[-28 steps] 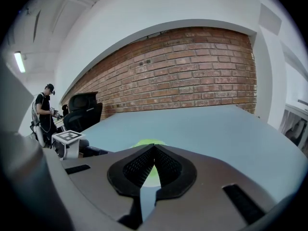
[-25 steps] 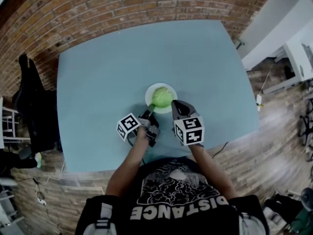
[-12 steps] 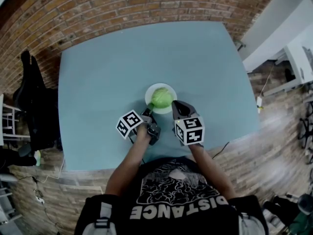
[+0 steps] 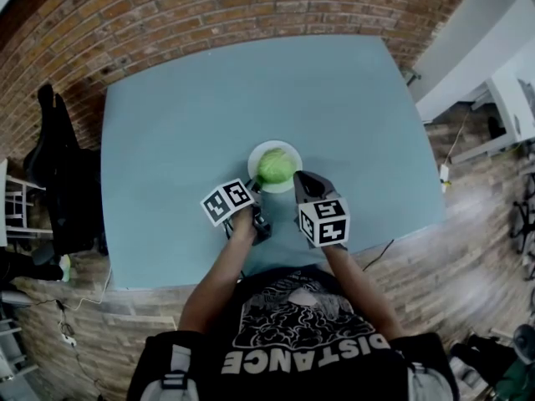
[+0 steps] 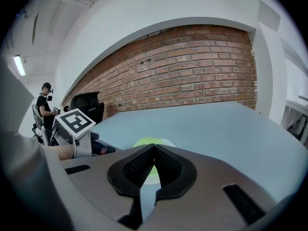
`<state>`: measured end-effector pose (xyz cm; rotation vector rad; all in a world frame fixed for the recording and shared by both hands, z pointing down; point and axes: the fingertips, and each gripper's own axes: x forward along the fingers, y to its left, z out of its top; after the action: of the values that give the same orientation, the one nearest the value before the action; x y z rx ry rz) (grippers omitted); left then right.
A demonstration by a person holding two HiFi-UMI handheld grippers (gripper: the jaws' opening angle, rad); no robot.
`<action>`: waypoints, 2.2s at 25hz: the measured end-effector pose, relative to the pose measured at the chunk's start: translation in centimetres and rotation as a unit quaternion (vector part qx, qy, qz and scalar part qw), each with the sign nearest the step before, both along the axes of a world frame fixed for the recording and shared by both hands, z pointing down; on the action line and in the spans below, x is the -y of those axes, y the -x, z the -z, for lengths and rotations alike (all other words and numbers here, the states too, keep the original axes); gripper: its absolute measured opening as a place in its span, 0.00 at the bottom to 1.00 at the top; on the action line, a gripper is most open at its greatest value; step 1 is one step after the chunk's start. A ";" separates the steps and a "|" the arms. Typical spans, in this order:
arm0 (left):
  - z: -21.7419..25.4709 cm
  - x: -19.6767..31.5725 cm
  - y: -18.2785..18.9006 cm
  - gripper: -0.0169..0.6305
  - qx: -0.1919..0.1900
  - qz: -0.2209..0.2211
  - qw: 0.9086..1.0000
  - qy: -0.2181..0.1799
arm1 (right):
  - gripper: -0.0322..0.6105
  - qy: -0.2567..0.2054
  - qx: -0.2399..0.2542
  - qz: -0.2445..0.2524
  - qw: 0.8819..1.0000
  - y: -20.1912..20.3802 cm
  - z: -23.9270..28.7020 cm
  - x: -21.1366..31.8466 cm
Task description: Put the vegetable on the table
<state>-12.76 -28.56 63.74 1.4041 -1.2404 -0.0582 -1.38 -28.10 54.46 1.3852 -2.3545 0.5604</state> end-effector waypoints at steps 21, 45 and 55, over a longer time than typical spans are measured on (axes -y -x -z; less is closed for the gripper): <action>0.1 0.1 0.0 0.13 0.167 -0.116 0.979 -0.004 | 0.06 0.006 -0.003 0.002 1.000 -0.5 -0.5 -0.8; 10.3 -0.9 -2.8 0.11 0.275 -0.172 0.918 -0.230 | 0.06 -0.005 0.008 0.045 0.999 0.6 1.4 -1.5; 13.7 -3.9 -4.2 0.04 0.280 -0.162 0.908 -0.266 | 0.06 -0.040 0.021 0.085 0.995 1.7 4.8 -3.4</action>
<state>-8.53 -24.69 50.09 2.1962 -1.4999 0.2742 -3.11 -24.71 49.65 1.2013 -2.5225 0.4559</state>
